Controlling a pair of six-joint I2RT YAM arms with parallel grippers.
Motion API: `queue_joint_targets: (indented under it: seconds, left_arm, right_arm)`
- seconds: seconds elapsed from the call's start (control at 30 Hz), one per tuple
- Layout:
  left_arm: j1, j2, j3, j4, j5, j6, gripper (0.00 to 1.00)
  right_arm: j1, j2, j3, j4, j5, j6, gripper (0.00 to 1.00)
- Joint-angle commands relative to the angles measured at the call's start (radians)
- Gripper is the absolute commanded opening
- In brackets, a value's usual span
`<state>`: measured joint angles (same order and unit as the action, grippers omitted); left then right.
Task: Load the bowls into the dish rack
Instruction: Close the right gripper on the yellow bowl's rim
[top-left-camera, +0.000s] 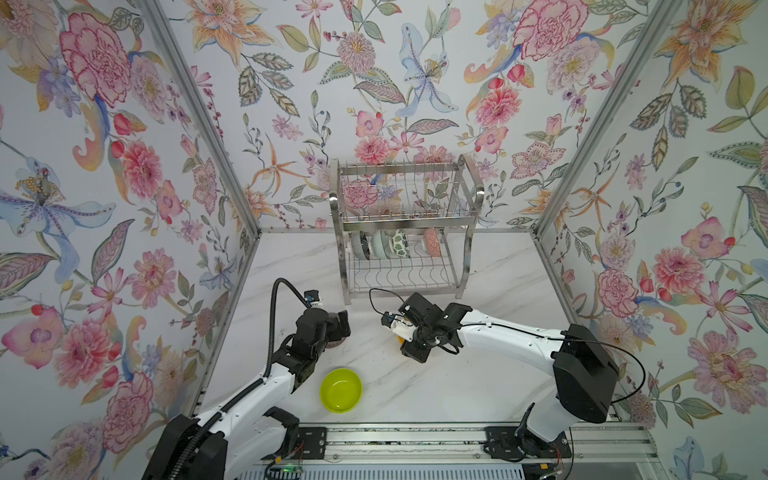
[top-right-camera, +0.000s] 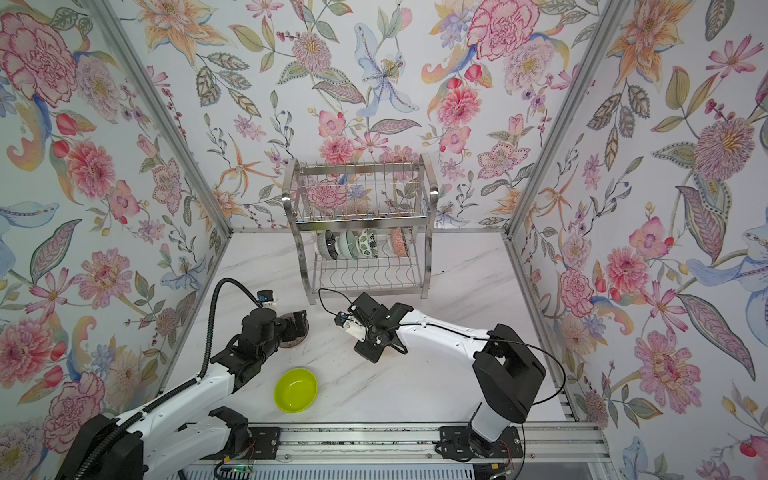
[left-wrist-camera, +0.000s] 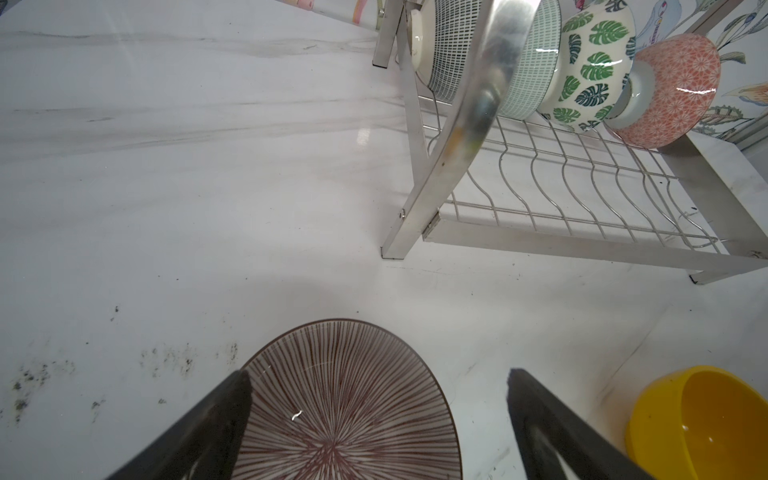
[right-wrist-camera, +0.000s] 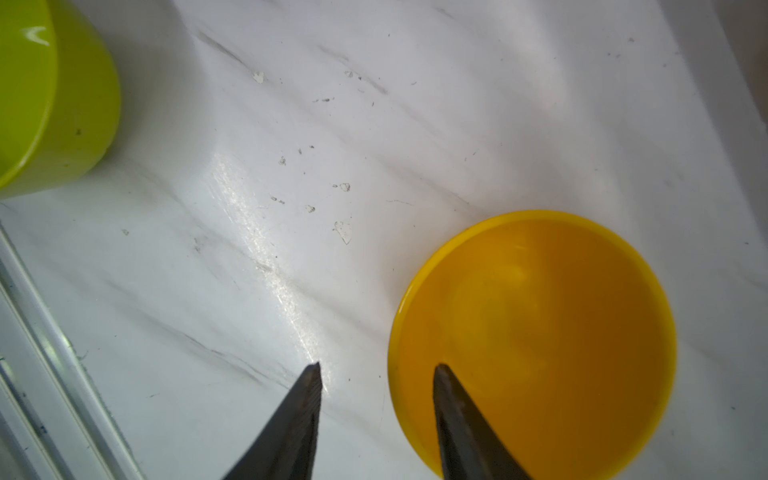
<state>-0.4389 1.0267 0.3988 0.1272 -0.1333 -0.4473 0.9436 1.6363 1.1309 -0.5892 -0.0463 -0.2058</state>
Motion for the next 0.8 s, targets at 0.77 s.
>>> queue_joint_targets:
  seconds: [0.77]
  left_arm:
    - [-0.006, -0.036, 0.011, -0.018, -0.009, -0.001, 0.99]
  right_arm:
    - [0.068, 0.139, 0.071, -0.041, 0.251, -0.047, 0.28]
